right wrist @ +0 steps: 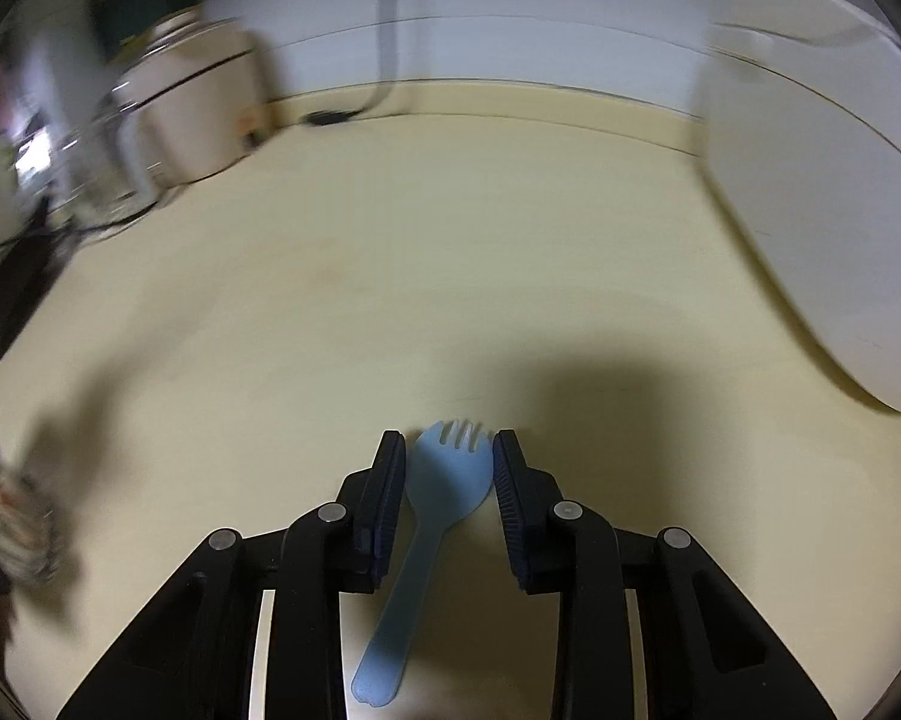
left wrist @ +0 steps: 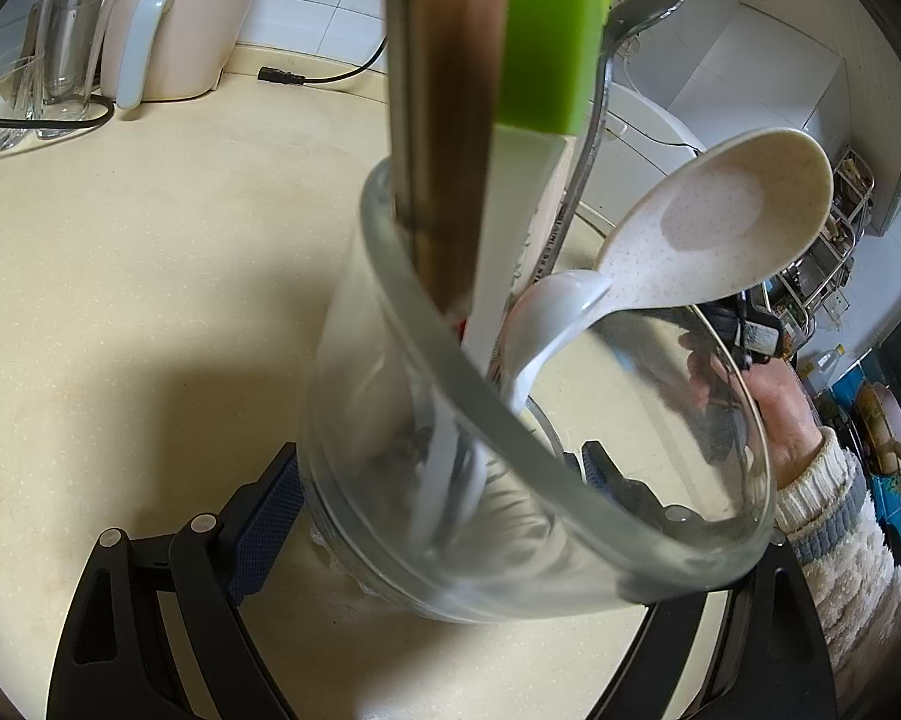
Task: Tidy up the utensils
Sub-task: 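Close the right tool on the blue spork handle and lift it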
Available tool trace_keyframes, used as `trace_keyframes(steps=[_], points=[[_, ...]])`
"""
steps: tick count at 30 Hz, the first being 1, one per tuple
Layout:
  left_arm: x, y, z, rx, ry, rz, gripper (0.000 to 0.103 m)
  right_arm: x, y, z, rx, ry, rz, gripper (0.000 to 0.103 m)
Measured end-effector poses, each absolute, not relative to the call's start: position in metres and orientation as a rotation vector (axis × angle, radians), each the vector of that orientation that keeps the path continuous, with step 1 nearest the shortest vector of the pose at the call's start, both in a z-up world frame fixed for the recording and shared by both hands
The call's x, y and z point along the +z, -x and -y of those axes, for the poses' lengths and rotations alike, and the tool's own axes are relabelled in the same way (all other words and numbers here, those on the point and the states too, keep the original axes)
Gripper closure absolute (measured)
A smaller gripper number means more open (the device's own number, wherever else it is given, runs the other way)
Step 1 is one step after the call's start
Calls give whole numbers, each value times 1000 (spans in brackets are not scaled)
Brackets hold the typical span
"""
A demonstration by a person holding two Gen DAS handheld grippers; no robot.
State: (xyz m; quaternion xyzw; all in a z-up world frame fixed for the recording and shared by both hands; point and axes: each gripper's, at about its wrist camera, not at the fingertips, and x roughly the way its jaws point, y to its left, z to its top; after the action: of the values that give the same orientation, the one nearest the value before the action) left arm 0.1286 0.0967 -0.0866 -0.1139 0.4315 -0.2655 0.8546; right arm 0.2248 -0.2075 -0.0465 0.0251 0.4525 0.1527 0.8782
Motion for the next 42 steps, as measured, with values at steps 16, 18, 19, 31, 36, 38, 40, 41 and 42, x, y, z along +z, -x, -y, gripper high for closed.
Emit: trace_keyframes(steps=[16,18,19,31,36,38,40,41,42], points=[[-86,-129,-97,-558,240,-908,12,-34,-140,133,623,182,-915,73],[-87,-128,-97,-558,240,-908,12,-33,-127,132,643,205,-904,73],[-87,-129,-97,-558,240,-908,12,-32,-121,132,651,216,-898,73],[-87,-129,-97,-558,241,-908,12,-27,-90,135,507,211,-847,67],[-87,-129,-97,-558,240,-908,12,-29,-91,133,498,194,-878,67],[-87,-129,-97,-558,241,-908,12,-30,-96,136,499,153,-895,67],[-87,-129,-97,-558,241,-908,12,-31,-101,138,509,113,-908,67],[-87,-129,-97,-558,241,-908,12,-32,-103,138,506,103,-911,67],[-87,-129,-97,-558,241,-908,12,-32,-104,136,501,103,-912,67]])
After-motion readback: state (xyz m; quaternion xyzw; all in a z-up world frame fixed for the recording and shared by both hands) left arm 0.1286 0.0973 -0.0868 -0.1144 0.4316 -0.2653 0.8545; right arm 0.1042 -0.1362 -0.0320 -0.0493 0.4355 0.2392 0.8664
